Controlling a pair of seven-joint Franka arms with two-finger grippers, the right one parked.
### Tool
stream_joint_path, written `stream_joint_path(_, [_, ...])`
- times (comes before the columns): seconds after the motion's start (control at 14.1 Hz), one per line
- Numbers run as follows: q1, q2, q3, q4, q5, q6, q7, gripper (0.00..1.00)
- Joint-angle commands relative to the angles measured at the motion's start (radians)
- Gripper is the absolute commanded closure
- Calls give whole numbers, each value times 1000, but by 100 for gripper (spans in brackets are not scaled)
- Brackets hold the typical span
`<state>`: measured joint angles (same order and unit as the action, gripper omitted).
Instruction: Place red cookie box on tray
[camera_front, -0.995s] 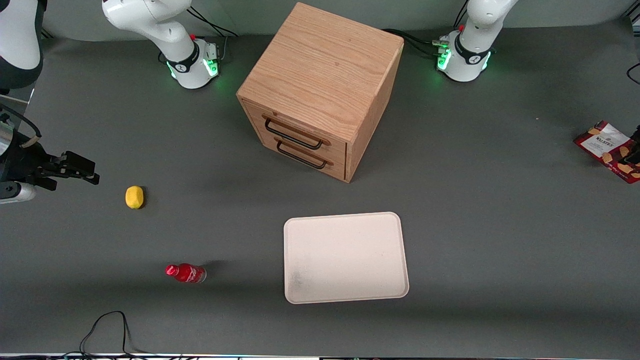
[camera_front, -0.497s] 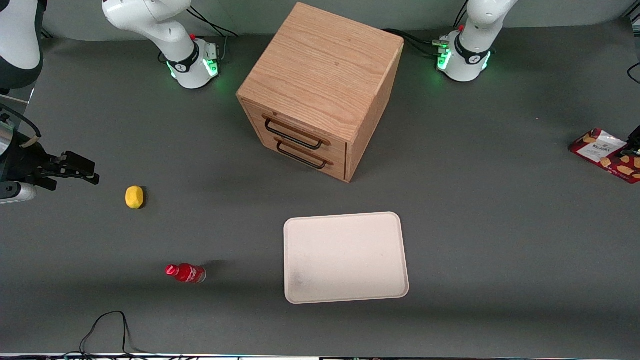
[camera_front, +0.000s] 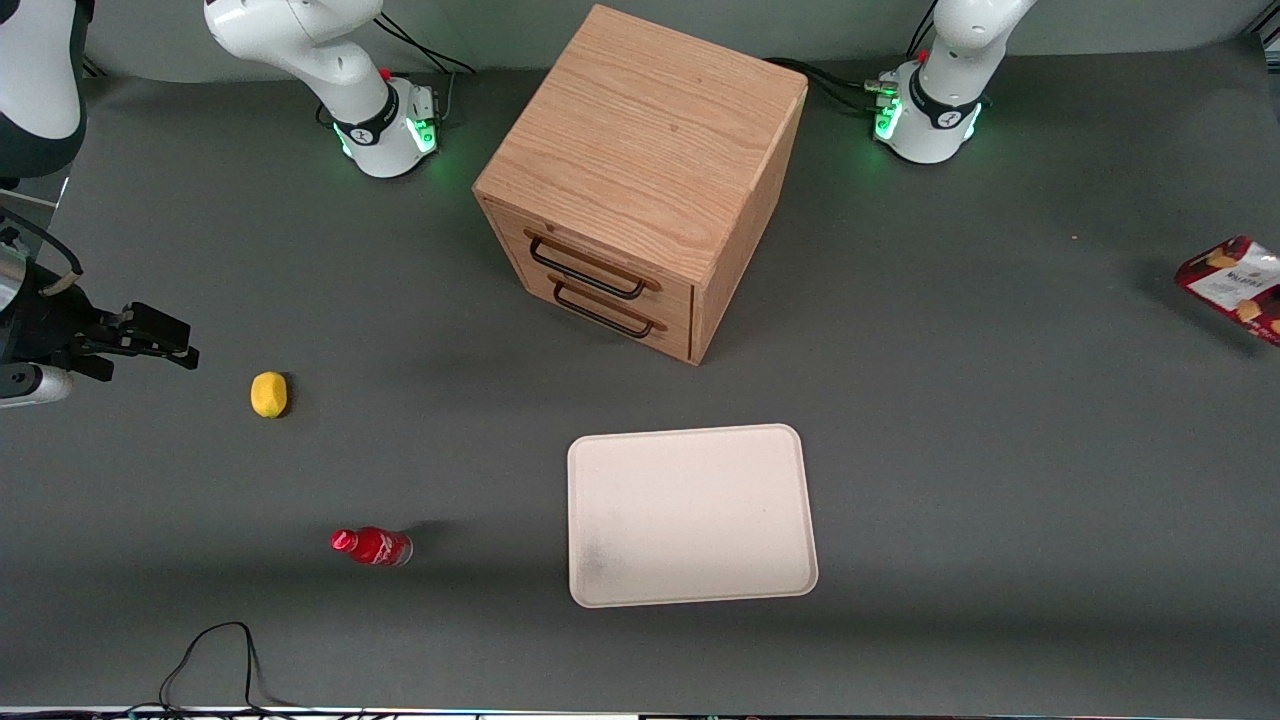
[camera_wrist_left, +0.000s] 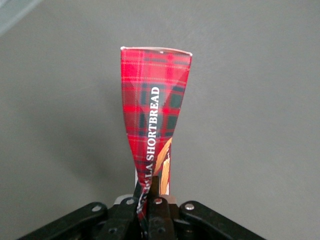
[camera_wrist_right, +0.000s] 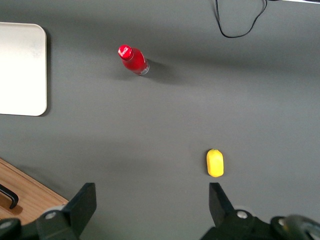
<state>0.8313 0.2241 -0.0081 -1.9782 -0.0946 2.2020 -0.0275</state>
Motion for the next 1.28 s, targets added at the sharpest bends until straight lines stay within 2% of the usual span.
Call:
stream_joint_path(0.0, [-8, -106, 7, 74, 15, -164, 11, 100])
stream_joint_path(0.43, [-8, -140, 7, 375, 105, -447, 1, 100])
stream_joint_path(0.64, [-21, -141, -3, 430, 131, -485, 1, 100])
stream_joint_path(0.78, [-92, -141, -1, 443, 134, -501, 1, 100])
stream_joint_path(1.21, [-424, -132, 7, 444, 139, -512, -63, 100])
